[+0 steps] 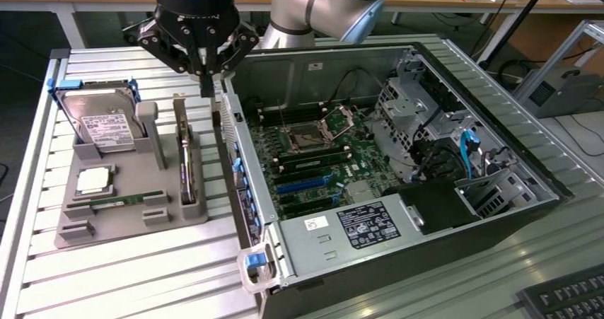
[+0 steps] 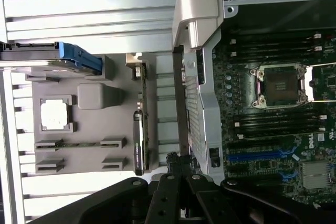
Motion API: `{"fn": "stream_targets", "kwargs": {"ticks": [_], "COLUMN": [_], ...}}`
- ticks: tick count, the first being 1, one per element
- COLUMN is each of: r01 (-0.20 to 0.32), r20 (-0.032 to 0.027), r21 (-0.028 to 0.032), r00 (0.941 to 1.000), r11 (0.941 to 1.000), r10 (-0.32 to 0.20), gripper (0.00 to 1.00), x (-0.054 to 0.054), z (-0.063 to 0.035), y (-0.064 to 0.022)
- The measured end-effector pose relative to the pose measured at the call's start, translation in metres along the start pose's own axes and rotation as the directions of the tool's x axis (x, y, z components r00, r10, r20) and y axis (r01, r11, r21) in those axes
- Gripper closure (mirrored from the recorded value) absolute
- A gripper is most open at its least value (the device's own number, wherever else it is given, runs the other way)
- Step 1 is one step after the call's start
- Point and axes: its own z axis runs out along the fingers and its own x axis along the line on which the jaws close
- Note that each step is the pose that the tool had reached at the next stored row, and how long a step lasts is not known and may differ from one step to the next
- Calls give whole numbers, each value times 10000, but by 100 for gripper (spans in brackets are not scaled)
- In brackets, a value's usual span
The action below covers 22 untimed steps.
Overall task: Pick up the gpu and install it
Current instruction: 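Reach for the gpu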
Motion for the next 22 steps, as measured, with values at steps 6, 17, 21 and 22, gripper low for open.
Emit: {"fn": "stream_targets", "kwargs": {"ticks": [6,17,21,22], "r01": [0,0,0,0], "r20": [0,0,1,1], "r21": [0,0,0,-1], "r00": [10000,10000,10000,10000], "r11": [10000,10000,10000,10000], "r10": [0,0,0,0], "gripper": [89,89,89,89], "x": [10,38,80,89], "z": [1,0,0,0], "y": [-1,-3,-6,-7]}}
